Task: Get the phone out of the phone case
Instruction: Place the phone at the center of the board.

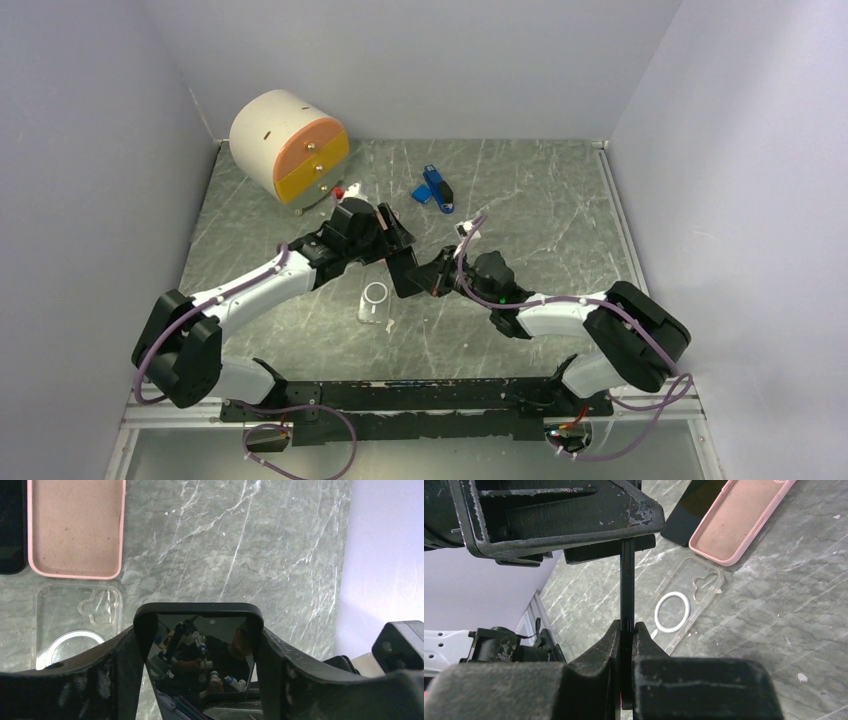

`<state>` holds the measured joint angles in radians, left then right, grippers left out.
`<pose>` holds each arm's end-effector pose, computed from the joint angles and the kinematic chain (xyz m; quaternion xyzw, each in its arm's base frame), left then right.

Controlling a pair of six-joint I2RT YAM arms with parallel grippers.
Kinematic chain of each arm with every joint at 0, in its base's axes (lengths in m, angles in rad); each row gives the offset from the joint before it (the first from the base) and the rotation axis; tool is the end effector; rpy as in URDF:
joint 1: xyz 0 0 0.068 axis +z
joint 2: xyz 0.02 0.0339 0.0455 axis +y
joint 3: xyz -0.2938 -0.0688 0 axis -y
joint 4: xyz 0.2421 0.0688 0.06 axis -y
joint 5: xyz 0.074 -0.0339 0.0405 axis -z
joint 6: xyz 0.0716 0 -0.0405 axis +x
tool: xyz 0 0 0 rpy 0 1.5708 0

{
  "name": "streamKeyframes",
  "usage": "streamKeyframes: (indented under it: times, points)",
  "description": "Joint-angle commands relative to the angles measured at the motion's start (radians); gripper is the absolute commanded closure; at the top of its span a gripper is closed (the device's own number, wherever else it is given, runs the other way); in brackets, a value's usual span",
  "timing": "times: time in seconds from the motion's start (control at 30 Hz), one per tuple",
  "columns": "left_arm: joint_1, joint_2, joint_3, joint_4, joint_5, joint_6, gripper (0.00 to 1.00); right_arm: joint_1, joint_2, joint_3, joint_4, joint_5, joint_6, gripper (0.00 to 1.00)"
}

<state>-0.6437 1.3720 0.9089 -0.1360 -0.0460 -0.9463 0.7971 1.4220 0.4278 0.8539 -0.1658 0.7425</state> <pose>0.2624 -0.1928 0.2650 -0.1439 0.8723 -0.3190 0.3414 0.2025 0.2242 0.2136 -0.0748 0.7506 0.4998 0.4258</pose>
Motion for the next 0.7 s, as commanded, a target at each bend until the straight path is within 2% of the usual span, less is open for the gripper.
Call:
streamKeyframes:
  times: [0.0, 0.17, 0.2, 0.37, 0.5, 0.67]
  points:
    - [0.007, -0.03, 0.018, -0.013, -0.023, 0.029, 0.41, 0.007, 0.005, 0.045, 0.112, -0.014, -0.014, 1.0]
    - [0.016, -0.043, 0.044, -0.097, -0.057, 0.105, 0.77, 0.007, 0.004, 0.042, 0.113, -0.026, -0.019, 1.0]
    - [0.017, -0.043, 0.053, -0.122, -0.066, 0.126, 0.81, 0.007, -0.003, 0.04, 0.11, -0.026, -0.022, 0.95]
    - [0.032, -0.038, 0.111, -0.277, -0.117, 0.233, 0.88, 0.005, -0.066, 0.034, 0.053, 0.007, -0.068, 0.63]
    - [0.062, -0.055, 0.139, -0.389, -0.154, 0.315, 0.91, 0.005, -0.144, 0.04, -0.063, 0.052, -0.119, 0.35]
    - [0.108, -0.039, 0.183, -0.534, -0.172, 0.423, 0.9, 0.005, -0.311, 0.008, -0.235, 0.186, -0.191, 0.1]
